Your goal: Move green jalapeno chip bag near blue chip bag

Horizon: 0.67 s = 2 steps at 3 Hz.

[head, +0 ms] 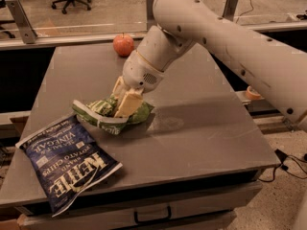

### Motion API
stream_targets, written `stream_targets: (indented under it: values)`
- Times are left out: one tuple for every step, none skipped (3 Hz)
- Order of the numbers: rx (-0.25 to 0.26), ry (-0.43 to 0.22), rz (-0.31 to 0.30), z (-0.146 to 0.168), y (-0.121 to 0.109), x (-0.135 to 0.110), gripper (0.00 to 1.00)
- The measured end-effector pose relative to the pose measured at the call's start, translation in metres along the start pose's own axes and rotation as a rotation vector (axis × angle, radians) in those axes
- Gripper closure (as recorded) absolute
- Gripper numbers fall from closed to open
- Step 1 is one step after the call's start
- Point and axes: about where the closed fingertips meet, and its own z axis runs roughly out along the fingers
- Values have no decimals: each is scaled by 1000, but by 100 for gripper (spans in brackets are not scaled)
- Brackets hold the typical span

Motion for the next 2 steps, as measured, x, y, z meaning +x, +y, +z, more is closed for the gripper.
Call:
stream_targets:
  values:
    - [6, -8, -1, -1, -2, -1, 4]
    - [37, -19, 8, -9, -6, -1, 0]
